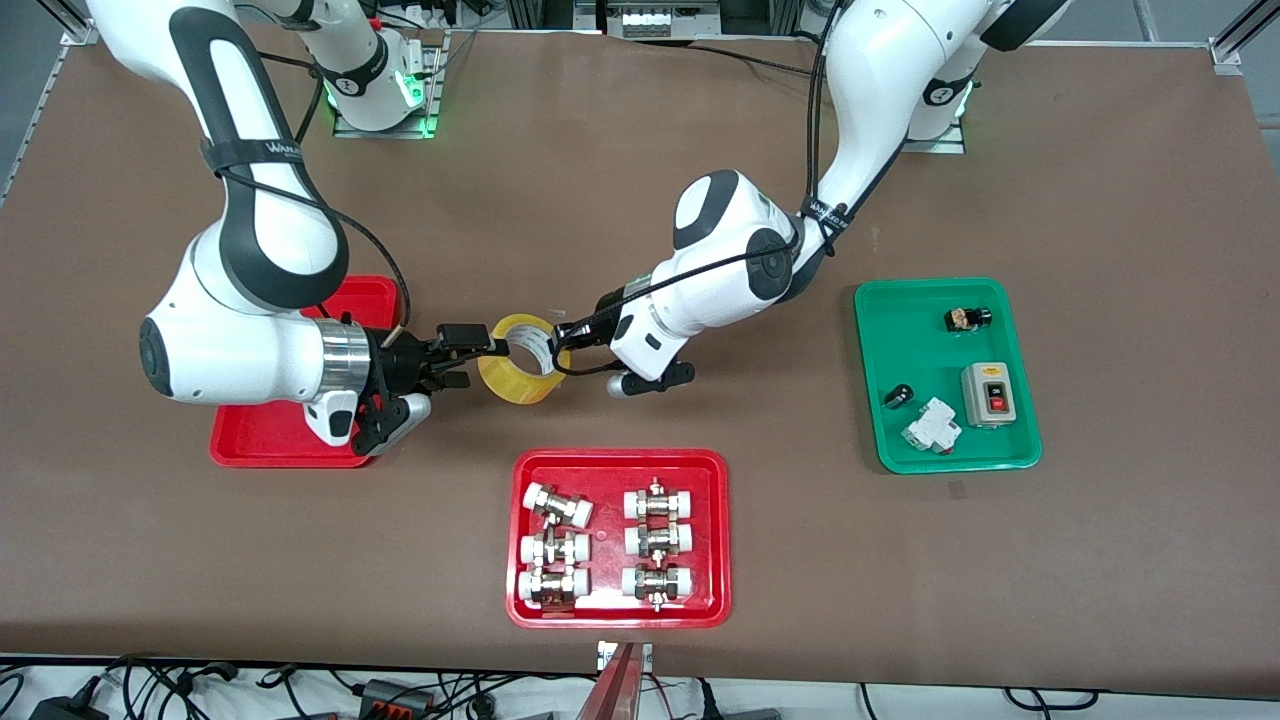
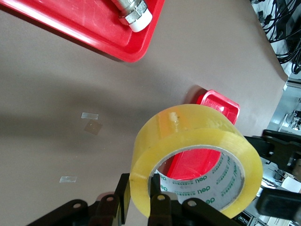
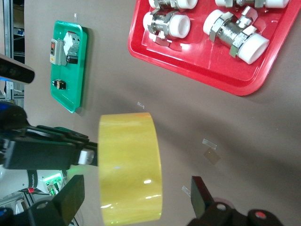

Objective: Left arm passes tape to right arm into tray
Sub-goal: 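Carry the tape toward the right gripper while the right gripper approaches it, then close the right gripper on the tape rim and open the left gripper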

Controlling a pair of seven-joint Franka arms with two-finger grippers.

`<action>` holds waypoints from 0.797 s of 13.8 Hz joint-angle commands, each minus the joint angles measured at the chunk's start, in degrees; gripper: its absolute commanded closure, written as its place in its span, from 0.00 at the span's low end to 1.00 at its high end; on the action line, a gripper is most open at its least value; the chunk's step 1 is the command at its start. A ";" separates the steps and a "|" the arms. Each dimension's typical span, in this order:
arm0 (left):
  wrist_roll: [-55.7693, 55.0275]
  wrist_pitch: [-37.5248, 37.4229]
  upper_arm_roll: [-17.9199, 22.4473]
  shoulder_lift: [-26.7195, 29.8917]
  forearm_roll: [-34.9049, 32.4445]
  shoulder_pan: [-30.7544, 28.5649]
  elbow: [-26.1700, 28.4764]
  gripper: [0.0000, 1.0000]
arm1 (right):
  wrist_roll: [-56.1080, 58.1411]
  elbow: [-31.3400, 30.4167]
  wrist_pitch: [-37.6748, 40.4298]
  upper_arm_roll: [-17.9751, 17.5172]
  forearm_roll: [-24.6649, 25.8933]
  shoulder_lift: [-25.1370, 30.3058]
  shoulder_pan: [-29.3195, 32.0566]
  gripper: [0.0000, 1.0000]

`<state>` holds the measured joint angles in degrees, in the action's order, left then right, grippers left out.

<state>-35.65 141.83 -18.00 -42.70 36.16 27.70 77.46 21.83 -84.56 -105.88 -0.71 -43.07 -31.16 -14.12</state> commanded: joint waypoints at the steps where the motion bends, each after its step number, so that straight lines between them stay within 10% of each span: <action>1: -0.12 0.20 0.33 -0.80 0.66 0.51 -2.66 0.99 | 1.37 1.67 -0.11 0.10 -2.45 -1.36 -0.21 0.00; 6: -0.12 0.29 0.33 -0.80 0.66 0.51 -2.67 0.99 | 1.37 1.59 0.15 0.10 -3.51 -1.45 -0.74 0.00; 7: -0.12 0.20 0.33 -0.80 0.66 0.51 -2.67 0.99 | 1.46 1.59 0.41 0.10 -3.51 -1.45 -0.65 0.09; 9: -0.12 0.29 0.33 -0.80 0.66 0.51 -2.67 0.99 | 1.20 1.59 0.68 0.10 -3.51 -1.36 -0.56 0.61; 11: -0.04 0.20 0.33 -0.80 0.66 0.51 -2.67 0.99 | 1.37 1.59 0.68 0.10 -3.51 -1.36 -0.56 0.81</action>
<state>-35.65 141.88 -17.91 -42.79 36.16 27.71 76.86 22.45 -84.32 -105.74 -0.79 -45.92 -31.78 -14.66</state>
